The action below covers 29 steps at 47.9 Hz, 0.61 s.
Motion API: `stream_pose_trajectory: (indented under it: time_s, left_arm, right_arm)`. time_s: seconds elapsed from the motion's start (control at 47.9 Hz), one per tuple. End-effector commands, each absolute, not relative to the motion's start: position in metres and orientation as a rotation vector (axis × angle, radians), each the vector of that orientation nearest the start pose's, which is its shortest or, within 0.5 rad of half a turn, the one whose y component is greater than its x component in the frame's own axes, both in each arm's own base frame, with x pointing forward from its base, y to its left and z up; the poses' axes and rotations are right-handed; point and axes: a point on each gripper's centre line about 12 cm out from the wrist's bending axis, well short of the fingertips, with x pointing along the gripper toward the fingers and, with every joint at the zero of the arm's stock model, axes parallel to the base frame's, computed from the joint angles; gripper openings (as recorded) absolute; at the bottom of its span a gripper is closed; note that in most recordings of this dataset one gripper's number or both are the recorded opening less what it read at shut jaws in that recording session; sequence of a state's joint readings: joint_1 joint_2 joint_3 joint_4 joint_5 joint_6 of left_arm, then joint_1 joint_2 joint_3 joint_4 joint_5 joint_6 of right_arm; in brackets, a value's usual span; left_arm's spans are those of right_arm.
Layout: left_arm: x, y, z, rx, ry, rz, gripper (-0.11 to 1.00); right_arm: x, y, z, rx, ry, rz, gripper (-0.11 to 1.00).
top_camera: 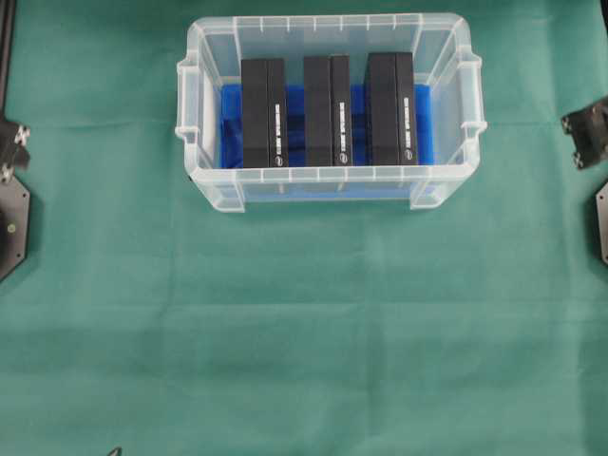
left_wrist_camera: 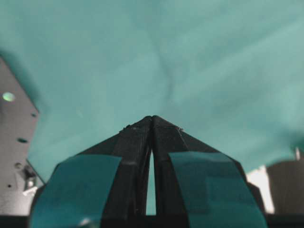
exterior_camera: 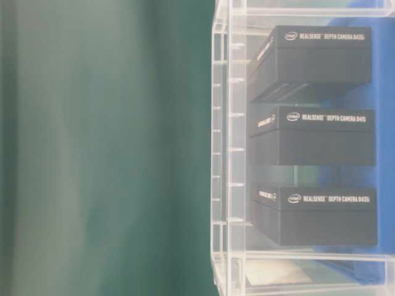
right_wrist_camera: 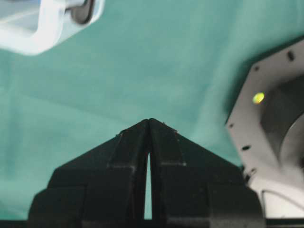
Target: Take out the box from the case.
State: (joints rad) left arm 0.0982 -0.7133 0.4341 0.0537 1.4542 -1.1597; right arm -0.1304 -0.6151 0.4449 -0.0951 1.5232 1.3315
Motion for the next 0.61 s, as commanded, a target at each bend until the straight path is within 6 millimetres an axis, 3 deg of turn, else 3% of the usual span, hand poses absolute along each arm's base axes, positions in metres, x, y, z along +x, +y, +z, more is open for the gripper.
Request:
stream_pose_trajectory:
  time_s: [0.0, 0.271, 0.585]
  left_arm:
    - [0.182, 0.038, 0.374, -1.05, 0.929, 0.838, 0.01]
    - [0.187, 0.07, 0.372, -1.027, 0.941, 0.919, 0.01]
    - [0.185, 0.08, 0.371, -1.037, 0.936, 0.955, 0.01]
  right_arm:
    - [0.194, -0.049, 0.349, 1.13, 0.987, -1.069, 0.0]
    - [0.19, -0.085, 0.341, 1.114, 0.988, -1.16, 0.0]
    - [0.189, -0.094, 0.335, 1.103, 0.987, -1.2, 0.0]
